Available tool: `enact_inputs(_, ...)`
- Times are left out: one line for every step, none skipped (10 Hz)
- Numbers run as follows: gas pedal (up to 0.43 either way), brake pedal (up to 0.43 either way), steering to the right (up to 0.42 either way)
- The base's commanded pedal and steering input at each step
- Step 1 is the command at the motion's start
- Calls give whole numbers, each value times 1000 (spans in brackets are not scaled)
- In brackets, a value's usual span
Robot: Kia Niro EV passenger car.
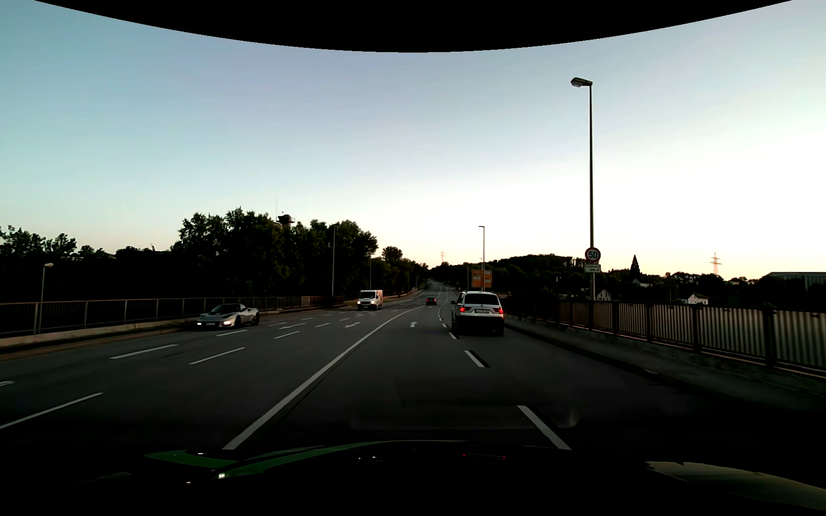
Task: Follow the waypoints while adhering to traffic rules and regulations
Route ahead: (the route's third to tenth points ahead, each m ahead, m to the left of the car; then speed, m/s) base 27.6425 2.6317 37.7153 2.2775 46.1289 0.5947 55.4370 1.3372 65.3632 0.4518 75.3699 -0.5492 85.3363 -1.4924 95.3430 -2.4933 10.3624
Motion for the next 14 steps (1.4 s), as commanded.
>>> enact_inputs(228,0,-6)
enact_inputs(228,0,-6)
enact_inputs(228,0,-6)
enact_inputs(228,0,-5)
enact_inputs(228,0,-4)
enact_inputs(220,0,-4)
enact_inputs(197,0,-2)
enact_inputs(197,0,8)
enact_inputs(197,0,11)
enact_inputs(197,0,7)
enact_inputs(197,0,4)
enact_inputs(197,0,4)
enact_inputs(197,0,5)
enact_inputs(197,0,6)
